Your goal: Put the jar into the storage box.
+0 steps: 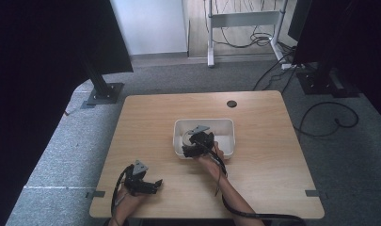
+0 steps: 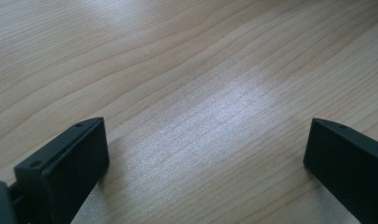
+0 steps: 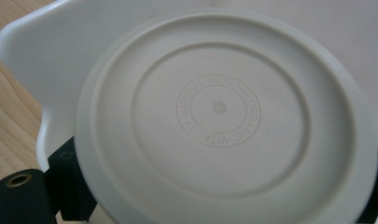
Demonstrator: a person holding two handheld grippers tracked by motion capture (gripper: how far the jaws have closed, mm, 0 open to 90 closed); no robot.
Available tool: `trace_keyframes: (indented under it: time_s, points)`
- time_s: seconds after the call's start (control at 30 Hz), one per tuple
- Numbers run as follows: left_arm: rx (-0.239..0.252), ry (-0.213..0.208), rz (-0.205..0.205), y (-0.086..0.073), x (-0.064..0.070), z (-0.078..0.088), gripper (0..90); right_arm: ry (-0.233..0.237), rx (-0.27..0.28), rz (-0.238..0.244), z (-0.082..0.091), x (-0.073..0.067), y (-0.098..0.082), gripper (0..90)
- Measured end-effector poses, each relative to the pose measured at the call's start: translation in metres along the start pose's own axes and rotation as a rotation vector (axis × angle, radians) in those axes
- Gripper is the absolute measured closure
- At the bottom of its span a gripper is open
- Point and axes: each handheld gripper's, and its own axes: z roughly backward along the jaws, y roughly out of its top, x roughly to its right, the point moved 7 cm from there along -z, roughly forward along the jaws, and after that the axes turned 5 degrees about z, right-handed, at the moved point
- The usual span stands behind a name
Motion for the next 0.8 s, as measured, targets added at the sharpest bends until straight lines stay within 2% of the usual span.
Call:
trace_keyframes:
  time_s: [0.13,0.3,0.4,0.8]
  points:
    - [-0.001,0.0,0.0,0.0,0.0,0.0,0.0,0.01,-0.009,0.006,0.001,0.0,0.0,9.0]
    - [-0.001,0.0,0.0,0.0,0.0,0.0,0.0,0.064,-0.022,-0.012,0.002,-0.001,0.001,1.8]
    - [0.0,0.0,0.0,0.0,0.0,0.0,0.0,0.066,-0.024,-0.002,0.005,-0.001,0.002,1.6]
    - [0.0,0.0,0.0,0.0,0.0,0.0,0.0,0.042,-0.016,0.1,0.021,-0.001,0.007,2.0]
